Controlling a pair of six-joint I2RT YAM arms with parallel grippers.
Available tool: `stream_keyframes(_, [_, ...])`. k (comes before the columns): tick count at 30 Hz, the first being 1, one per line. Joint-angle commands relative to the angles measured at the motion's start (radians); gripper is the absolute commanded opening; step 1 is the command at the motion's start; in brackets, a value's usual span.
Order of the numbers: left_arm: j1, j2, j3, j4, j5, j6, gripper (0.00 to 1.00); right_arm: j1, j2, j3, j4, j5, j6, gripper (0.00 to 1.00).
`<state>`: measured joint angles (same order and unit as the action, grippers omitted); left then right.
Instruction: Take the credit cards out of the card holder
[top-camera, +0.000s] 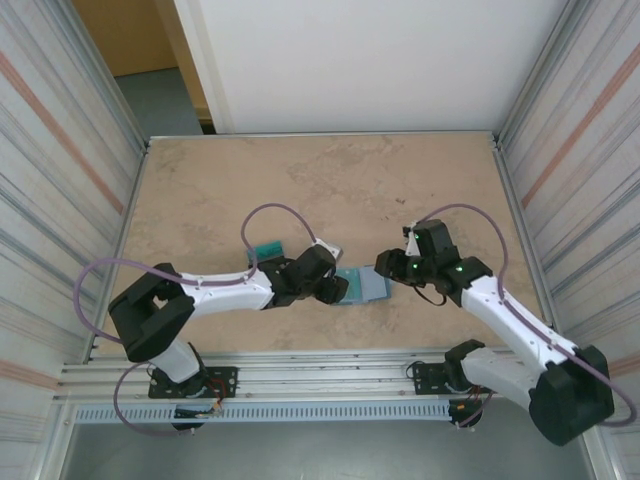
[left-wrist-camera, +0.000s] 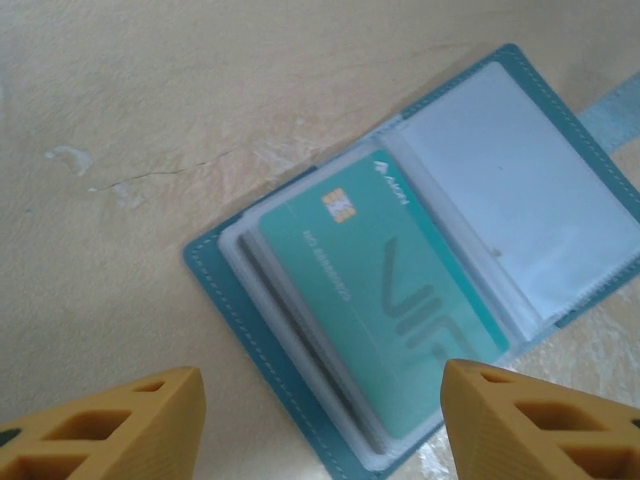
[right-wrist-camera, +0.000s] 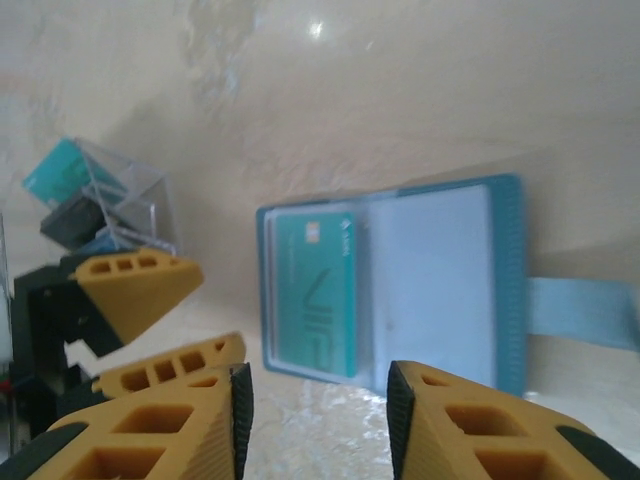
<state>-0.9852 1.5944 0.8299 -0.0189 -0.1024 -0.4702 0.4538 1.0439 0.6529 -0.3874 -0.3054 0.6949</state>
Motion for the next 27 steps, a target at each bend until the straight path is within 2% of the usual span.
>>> stream_keyframes(1, [0.023,0.012,-0.03,0.065,0.037,-0.054,0.63,0.013,0.08,0.012,0.12,-0.102,-0.014,0.39])
stream_keyframes(6, [0.044,0.034,-0.035,0.1,0.083,-0.082,0.6,0.011,0.203,0.014,0.214,-0.173,-0.001,0.39])
stream_keyframes(12, [0.047,0.063,-0.033,0.098,0.102,-0.081,0.54,0.007,0.313,0.005,0.277,-0.218,0.001,0.32])
stream_keyframes(18, [0.047,0.1,-0.007,0.066,0.109,-0.06,0.53,-0.008,0.354,-0.029,0.308,-0.223,0.001,0.26])
stream_keyframes(27, [0.037,0.127,0.036,0.001,0.078,-0.018,0.5,-0.019,0.403,-0.05,0.314,-0.227,-0.006,0.25])
